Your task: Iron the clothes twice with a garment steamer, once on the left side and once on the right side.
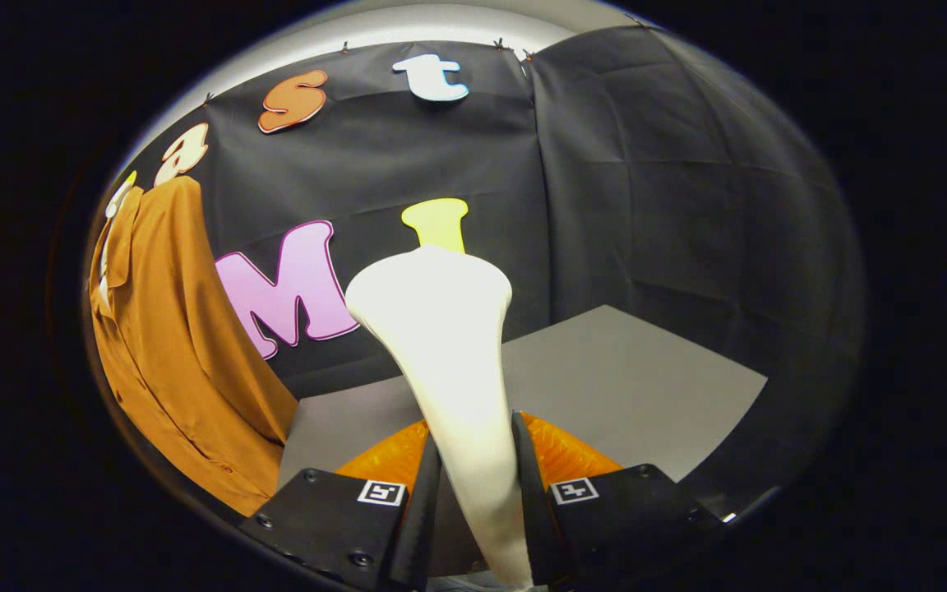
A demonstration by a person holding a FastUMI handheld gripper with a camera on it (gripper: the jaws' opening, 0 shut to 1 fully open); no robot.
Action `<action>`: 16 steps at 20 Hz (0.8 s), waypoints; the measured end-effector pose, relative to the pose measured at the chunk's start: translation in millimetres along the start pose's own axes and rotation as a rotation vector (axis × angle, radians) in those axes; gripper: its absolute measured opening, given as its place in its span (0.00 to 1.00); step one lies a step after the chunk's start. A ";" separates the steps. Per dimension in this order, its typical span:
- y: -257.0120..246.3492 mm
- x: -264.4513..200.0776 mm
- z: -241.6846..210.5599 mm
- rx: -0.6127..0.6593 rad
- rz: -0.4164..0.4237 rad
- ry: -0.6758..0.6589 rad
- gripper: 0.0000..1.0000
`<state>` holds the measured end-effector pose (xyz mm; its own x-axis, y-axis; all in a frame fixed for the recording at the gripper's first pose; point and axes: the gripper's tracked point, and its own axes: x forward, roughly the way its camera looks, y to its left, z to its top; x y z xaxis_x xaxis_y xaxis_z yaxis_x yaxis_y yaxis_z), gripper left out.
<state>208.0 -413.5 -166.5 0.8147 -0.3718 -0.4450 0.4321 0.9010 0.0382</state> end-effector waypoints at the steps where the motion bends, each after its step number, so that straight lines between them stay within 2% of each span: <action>1: 1.3 -9.9 4.2 -0.008 -0.013 -0.020 0.49; 6: 33.3 -57.3 22.1 -0.016 -0.054 -0.121 0.49; 11: 100.0 -98.1 33.6 -0.048 -0.071 -0.222 0.49; 16: 169.6 -115.1 25.0 -0.075 -0.068 -0.245 0.49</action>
<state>197.2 -223.5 -86.4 0.8581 -0.4669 -0.2136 0.4666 0.8828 -0.0551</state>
